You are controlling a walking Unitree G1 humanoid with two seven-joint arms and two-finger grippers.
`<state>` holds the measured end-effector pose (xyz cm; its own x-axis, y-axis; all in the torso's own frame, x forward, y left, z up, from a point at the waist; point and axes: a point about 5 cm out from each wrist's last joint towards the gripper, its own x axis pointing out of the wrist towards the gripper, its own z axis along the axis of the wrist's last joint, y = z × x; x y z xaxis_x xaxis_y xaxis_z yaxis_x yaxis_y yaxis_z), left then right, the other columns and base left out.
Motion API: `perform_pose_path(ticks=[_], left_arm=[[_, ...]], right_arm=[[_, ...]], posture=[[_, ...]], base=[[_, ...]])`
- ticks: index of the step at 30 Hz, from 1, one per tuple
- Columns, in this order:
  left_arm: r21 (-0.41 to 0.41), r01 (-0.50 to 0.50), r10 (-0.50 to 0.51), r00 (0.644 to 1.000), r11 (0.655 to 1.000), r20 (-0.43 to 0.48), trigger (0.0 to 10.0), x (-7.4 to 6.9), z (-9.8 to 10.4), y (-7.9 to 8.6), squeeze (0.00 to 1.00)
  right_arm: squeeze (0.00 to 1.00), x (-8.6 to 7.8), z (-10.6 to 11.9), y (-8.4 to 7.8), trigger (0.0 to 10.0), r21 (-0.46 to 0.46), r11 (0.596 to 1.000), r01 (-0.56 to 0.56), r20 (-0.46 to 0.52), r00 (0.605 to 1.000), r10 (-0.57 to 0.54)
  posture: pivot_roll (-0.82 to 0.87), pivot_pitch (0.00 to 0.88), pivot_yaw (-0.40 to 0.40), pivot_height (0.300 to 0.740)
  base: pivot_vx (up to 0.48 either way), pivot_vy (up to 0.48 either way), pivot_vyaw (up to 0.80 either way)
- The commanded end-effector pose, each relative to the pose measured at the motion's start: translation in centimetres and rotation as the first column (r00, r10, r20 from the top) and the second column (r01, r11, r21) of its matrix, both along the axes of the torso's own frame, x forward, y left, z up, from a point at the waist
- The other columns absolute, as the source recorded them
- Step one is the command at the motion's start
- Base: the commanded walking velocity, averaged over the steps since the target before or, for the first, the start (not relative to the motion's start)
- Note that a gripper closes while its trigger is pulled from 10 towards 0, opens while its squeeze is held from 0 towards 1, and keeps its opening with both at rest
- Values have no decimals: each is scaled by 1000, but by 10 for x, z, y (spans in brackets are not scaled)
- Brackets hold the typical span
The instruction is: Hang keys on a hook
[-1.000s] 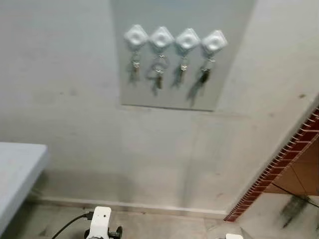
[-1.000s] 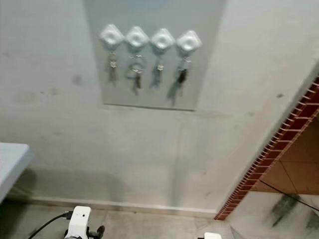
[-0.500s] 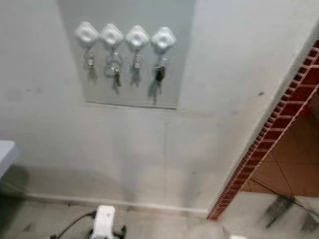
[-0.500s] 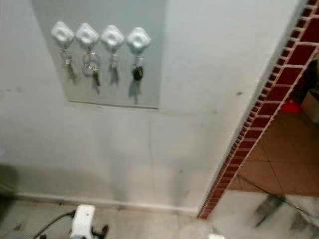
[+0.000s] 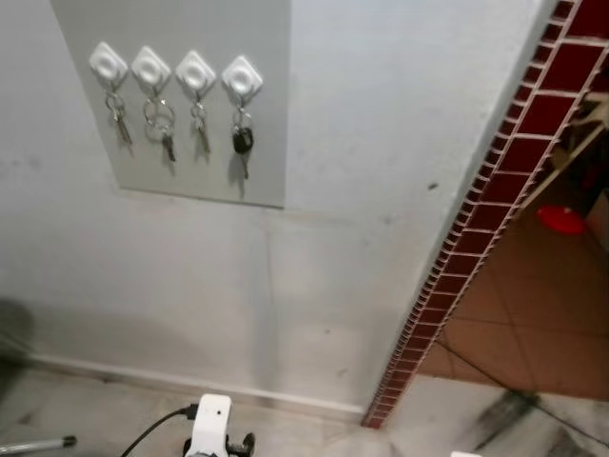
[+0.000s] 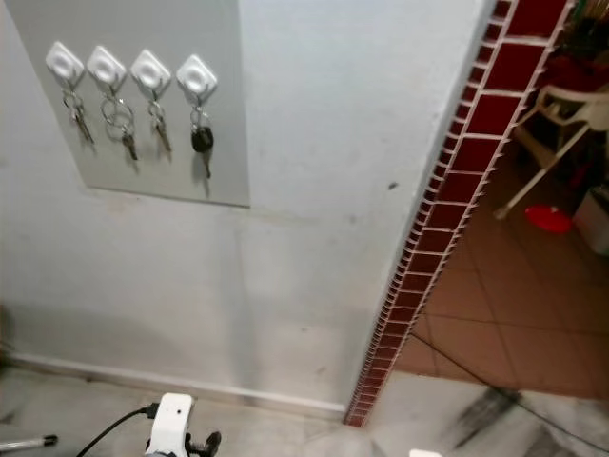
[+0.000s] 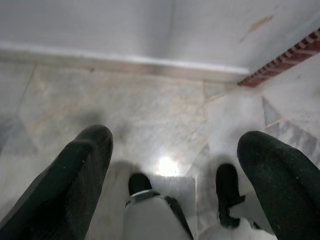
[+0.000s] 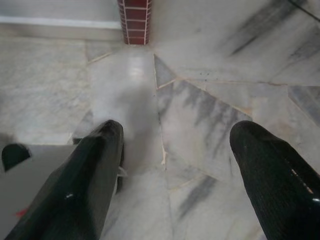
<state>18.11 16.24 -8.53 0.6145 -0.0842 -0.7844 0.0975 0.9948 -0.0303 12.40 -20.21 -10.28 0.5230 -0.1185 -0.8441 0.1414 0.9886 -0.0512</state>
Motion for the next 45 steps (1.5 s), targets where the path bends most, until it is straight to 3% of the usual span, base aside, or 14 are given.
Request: perform_pose_path(ticks=[1, 21, 45], left_arm=[[10, -1, 1, 1000, 1000, 5, 10000, 2, 1, 2, 0], [9, 7, -7, 1000, 1000, 8, 10000, 5, 2, -1, 0], [-12, -34, 34, 999, 999, -10, 10000, 1, 0, 0, 0]], right_arm=[[0, 1, 0, 3, 10000, 13, 1000, 3, 4, 1000, -3], [0, 3, 0, 3, 10000, 15, 1000, 4, 6, 1000, -4], [0, -1, -1, 2, 10000, 13, 1000, 20, -12, 1000, -20]], posture=[[-34, 1, -23, 740], [-33, 0, -23, 740], [-36, 0, -25, 740]], base=[[0, -307, 0], [0, -312, 0], [0, 0, 0]])
